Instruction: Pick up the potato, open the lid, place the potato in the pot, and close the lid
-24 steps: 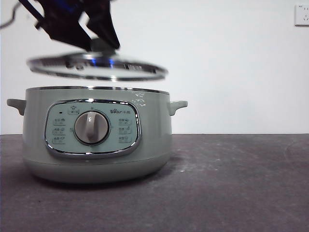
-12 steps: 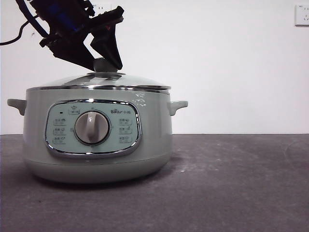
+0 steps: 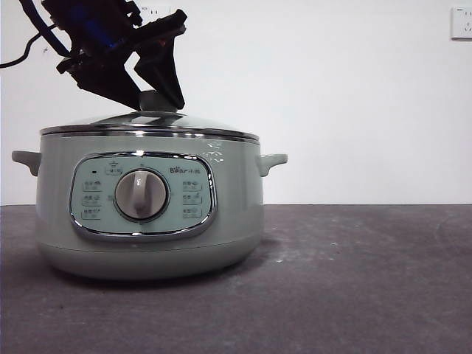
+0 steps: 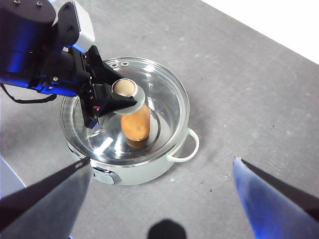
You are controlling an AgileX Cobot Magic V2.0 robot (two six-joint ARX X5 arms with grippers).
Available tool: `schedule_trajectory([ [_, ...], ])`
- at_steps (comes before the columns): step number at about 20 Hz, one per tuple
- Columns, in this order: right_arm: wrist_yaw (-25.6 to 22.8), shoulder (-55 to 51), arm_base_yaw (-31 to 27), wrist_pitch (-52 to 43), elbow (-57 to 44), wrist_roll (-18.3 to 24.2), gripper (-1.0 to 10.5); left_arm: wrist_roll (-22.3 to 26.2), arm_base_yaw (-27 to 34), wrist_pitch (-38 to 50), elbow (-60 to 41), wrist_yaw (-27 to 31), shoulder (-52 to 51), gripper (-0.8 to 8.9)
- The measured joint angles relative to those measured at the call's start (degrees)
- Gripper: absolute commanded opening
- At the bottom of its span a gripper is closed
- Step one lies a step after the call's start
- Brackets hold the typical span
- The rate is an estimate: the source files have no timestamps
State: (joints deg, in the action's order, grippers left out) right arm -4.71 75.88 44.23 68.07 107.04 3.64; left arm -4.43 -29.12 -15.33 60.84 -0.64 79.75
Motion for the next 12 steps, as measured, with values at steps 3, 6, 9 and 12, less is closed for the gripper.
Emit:
schedule_trajectory([
  [3,0.0,0.0,0.0,0.0,0.0,0.0,4.7,0.0,0.0,0.1,0.0,0.0,0.0,3.54],
  [6,0.0,0.0,0.0,0.0,0.0,0.0,4.7,0.2,0.0,-2.7,2.2,0.4,0.1,3.54],
  [9,0.0,0.0,-0.9,0.0,0.0,0.0,4.7,0.3,0.0,-4.5,8.2,0.4,-1.0,3.54],
  [12,0.0,0.0,-2.3,0.6,0.0,0.0,4.7,0.3,0.0,-9.9,12.8,0.4,-4.1,3.54],
])
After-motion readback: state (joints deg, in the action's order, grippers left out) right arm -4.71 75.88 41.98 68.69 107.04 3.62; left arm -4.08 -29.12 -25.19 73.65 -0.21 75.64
